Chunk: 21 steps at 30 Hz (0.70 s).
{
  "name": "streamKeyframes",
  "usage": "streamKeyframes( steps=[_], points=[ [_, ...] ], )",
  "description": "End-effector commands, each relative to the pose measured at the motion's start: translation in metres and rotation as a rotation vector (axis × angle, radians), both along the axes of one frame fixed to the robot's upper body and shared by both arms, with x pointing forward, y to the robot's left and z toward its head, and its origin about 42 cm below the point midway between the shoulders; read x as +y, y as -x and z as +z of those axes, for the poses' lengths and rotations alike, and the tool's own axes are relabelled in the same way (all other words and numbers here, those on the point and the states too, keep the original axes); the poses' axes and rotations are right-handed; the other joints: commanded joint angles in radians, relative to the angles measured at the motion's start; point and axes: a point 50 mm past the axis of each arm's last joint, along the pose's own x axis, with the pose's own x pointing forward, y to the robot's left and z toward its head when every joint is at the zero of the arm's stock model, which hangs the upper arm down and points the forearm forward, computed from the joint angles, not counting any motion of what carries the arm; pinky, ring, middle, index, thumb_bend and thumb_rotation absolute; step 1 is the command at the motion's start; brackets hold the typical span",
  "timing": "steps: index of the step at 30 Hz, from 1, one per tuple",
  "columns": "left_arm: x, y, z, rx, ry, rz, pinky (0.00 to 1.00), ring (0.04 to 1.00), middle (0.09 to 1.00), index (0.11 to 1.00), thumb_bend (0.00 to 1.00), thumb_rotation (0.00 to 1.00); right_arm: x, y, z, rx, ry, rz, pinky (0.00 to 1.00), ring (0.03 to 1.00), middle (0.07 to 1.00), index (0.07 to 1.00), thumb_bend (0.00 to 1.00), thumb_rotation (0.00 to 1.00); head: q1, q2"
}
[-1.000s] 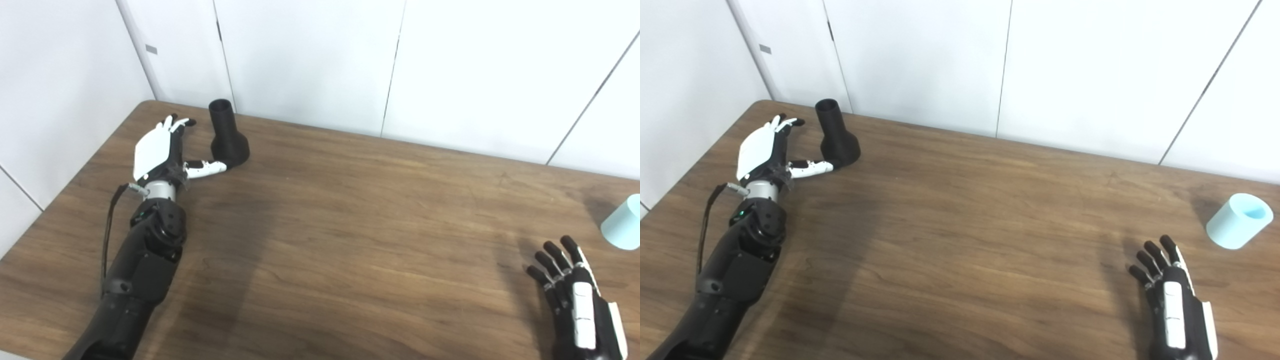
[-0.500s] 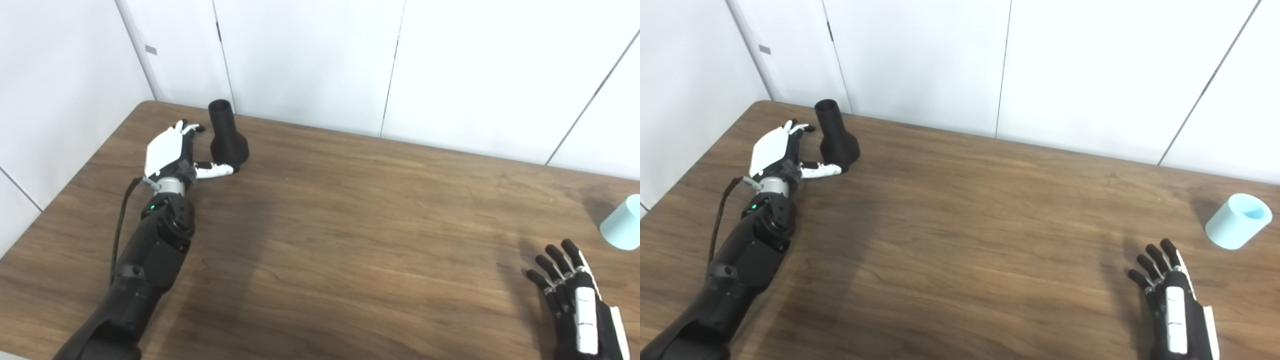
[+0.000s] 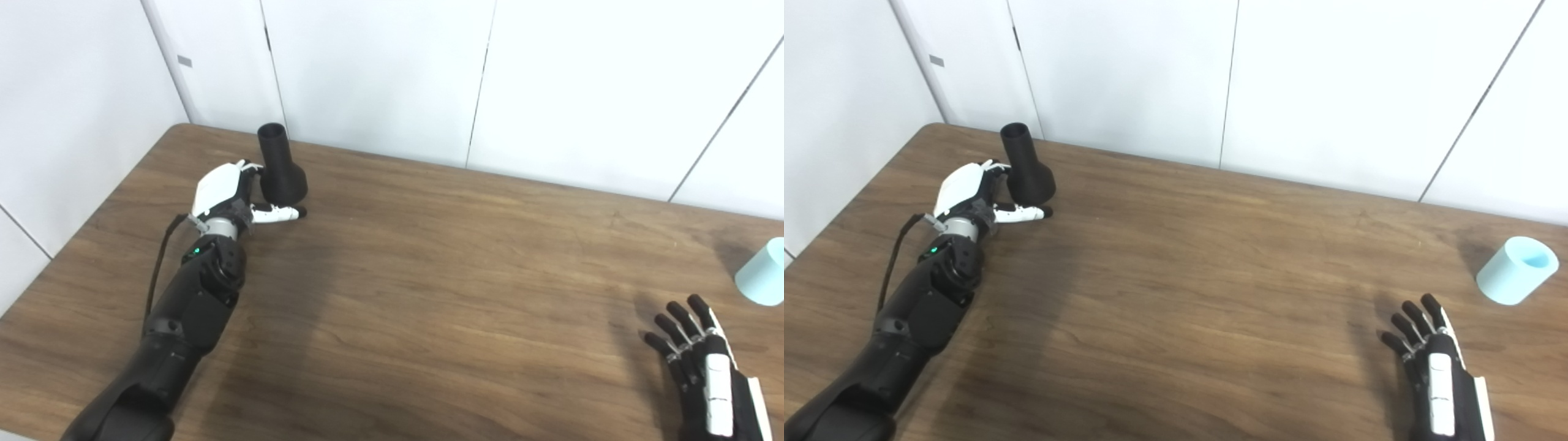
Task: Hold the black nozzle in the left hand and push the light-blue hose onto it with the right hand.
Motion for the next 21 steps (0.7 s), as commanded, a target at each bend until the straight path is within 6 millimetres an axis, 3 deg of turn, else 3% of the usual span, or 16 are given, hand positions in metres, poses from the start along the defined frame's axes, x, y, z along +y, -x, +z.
streamKeyframes(
  steps=[1, 21],
  points=[
    [0.006, -0.015, 0.032, -0.082, -0.036, -0.007, 1.0, 1.0, 0.949, 0.792, 1.0, 0.36, 0.0, 0.01, -0.011, 0.05, -0.028, -0.003, 0.8, 0.869, 0.884, 0.925, 0.38, 0.85, 0.0, 0.0],
    [0.002, -0.032, 0.026, -0.086, -0.03, 0.032, 1.0, 0.99, 0.908, 0.737, 1.0, 0.32, 0.004, 0.015, -0.009, 0.06, 0.012, -0.007, 0.76, 0.847, 0.875, 0.916, 0.37, 0.89, -0.004, 0.007]
  ],
)
